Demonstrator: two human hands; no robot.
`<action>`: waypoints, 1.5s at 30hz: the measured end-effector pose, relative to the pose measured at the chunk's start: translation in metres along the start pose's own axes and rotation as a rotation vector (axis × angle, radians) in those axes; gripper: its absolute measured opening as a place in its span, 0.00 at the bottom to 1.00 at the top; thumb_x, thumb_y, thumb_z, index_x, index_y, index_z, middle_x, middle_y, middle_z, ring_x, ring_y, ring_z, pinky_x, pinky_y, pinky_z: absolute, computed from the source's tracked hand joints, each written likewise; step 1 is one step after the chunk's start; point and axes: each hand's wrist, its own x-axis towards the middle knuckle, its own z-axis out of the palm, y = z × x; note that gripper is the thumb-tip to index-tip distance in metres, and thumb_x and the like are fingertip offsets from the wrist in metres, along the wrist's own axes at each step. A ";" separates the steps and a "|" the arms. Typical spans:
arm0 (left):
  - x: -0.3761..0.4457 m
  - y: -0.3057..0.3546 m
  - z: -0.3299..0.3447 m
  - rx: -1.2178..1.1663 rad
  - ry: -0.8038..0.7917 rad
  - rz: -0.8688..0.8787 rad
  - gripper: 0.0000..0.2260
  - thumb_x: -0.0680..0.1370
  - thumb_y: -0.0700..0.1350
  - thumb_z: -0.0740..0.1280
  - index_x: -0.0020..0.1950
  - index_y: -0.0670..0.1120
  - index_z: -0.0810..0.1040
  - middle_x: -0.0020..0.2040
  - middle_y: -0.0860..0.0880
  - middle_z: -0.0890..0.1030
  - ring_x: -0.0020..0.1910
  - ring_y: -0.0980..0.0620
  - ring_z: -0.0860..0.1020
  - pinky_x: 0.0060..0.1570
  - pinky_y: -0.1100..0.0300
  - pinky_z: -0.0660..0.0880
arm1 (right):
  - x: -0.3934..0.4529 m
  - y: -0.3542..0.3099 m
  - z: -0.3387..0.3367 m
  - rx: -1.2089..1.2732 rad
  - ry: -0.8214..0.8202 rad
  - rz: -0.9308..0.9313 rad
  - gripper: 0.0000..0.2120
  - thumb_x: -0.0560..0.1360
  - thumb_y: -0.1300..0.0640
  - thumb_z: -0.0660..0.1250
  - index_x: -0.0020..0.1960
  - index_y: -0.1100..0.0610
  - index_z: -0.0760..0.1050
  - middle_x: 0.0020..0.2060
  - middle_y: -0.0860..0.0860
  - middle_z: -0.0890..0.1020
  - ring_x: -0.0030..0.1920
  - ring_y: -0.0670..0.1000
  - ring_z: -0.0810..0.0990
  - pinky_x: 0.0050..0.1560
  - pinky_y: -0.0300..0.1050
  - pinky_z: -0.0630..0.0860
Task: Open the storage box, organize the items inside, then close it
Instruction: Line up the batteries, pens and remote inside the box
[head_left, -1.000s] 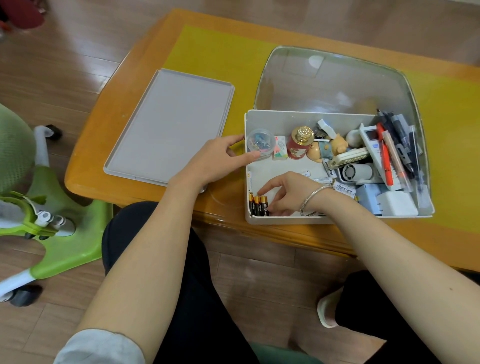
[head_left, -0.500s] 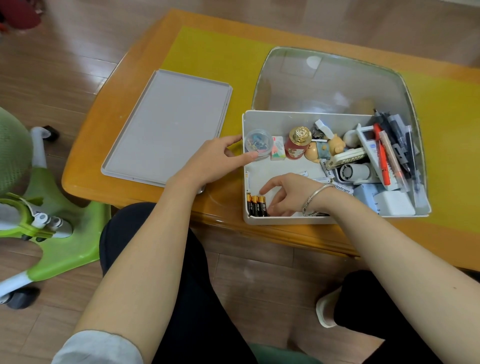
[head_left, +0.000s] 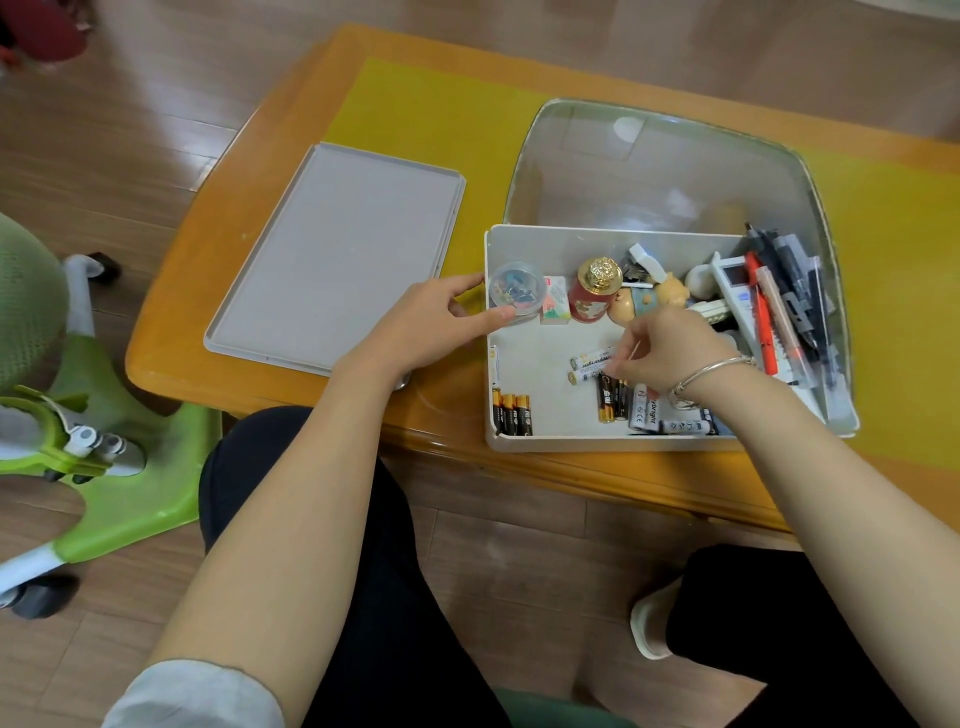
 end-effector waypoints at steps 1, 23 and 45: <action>0.000 0.000 0.000 -0.001 0.001 0.001 0.43 0.63 0.74 0.61 0.74 0.56 0.66 0.45 0.53 0.82 0.45 0.56 0.79 0.35 0.68 0.68 | 0.000 0.001 0.003 -0.018 -0.004 0.025 0.08 0.71 0.55 0.72 0.36 0.56 0.77 0.30 0.50 0.80 0.28 0.45 0.74 0.28 0.35 0.70; 0.000 -0.002 0.000 -0.014 0.008 0.012 0.44 0.61 0.76 0.60 0.73 0.58 0.66 0.44 0.56 0.81 0.43 0.57 0.79 0.34 0.69 0.68 | 0.003 -0.015 0.029 -0.297 0.062 -0.137 0.07 0.75 0.59 0.65 0.52 0.58 0.77 0.52 0.56 0.76 0.51 0.58 0.77 0.48 0.48 0.73; 0.005 -0.009 0.001 0.006 0.018 0.028 0.42 0.62 0.77 0.61 0.72 0.59 0.67 0.43 0.50 0.83 0.44 0.55 0.80 0.43 0.62 0.75 | 0.022 -0.062 0.051 0.343 -0.046 -0.057 0.16 0.73 0.58 0.70 0.60 0.56 0.74 0.40 0.56 0.84 0.39 0.53 0.82 0.48 0.50 0.79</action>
